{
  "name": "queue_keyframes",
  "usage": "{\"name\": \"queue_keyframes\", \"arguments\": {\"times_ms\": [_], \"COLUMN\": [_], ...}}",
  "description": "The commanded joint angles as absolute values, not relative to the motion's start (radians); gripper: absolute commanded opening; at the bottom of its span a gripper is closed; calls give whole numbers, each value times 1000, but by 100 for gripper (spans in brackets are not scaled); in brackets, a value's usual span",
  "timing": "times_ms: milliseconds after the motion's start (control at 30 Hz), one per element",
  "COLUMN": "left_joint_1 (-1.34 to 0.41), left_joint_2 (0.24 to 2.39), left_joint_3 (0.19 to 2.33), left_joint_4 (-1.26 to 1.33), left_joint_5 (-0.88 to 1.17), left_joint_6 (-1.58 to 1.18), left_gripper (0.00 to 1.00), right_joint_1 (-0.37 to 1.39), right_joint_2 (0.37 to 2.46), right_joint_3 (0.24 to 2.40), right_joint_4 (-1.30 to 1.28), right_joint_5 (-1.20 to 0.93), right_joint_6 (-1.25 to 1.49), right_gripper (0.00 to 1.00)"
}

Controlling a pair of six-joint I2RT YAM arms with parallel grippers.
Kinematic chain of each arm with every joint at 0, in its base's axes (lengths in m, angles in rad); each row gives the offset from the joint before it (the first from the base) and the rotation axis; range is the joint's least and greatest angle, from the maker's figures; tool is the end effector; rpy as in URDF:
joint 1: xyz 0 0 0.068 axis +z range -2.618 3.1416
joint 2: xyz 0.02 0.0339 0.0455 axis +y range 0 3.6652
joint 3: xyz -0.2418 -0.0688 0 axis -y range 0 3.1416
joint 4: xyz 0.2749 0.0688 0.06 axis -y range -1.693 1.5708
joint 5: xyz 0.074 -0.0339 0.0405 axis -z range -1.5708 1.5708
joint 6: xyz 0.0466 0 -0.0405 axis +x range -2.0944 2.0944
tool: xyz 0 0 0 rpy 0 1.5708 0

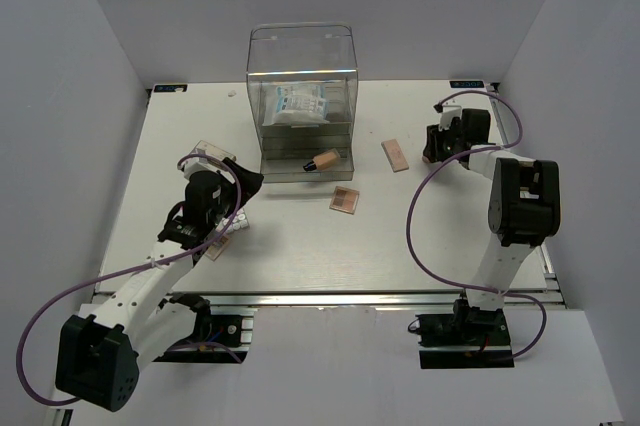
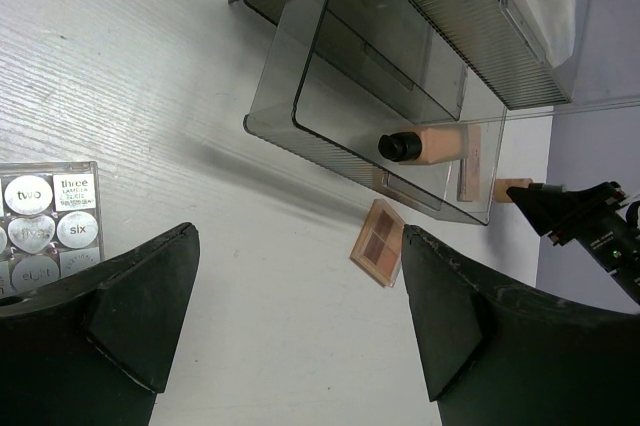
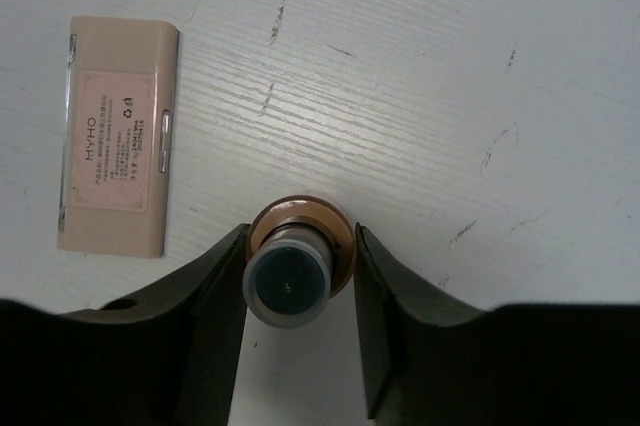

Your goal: Organize the makeup

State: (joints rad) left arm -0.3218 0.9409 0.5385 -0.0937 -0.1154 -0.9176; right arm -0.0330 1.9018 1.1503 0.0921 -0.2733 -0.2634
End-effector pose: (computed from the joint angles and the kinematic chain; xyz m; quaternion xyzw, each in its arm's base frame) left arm 0.2482 -0.0771 0.1992 -0.2799 0.8112 -0.2565 0.4448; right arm 0.4345 -0.0018 0.1255 -0.1618 0.8768 0.0566 0.4493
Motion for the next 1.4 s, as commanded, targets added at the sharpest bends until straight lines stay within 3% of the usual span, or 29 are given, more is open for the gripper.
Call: {"name": "queue_keyframes", "arguments": {"times_ms": [0, 100, 267, 433, 633, 767, 900, 1000, 1333, 1367], "left_joint_1": [-314, -314, -313, -298, -276, -268, -265, -265, -262, -264], "left_joint_2": [927, 923, 904, 876, 865, 864, 832, 784, 661, 660], "left_joint_3": [568, 571, 583, 604, 670, 715, 724, 697, 630, 627], "left_joint_4": [-87, -89, -101, -117, -173, -228, -261, -276, -318, -318], "left_joint_5": [-117, -117, -124, -141, -156, -161, -175, -187, -207, -206], "left_joint_6": [-916, -917, -908, -887, -847, -824, -819, -836, -862, -862], "left_gripper": [92, 92, 92, 92, 96, 96, 96, 96, 96, 96], "right_joint_1": [-41, -43, -20, 112, 432, 685, 799, 847, 884, 887], "right_joint_2": [1898, 1879, 1777, 1634, 1586, 1740, 1958, 2100, 2137, 2137], "right_joint_3": [1193, 1212, 1321, 1428, 1638, 1811, 2154, 2276, 2111, 2089], "right_joint_4": [60, 8, -132, -373, -729, -868, -1043, -1124, -962, -950], "right_joint_5": [-331, -403, -494, -597, -501, -301, -111, 1, 185, 193], "right_joint_6": [-294, -333, -388, -667, -1005, -1049, -1049, -1081, -1203, -1215], "right_gripper": [30, 10, 0, 0, 0, 0, 0, 0, 0, 4]}}
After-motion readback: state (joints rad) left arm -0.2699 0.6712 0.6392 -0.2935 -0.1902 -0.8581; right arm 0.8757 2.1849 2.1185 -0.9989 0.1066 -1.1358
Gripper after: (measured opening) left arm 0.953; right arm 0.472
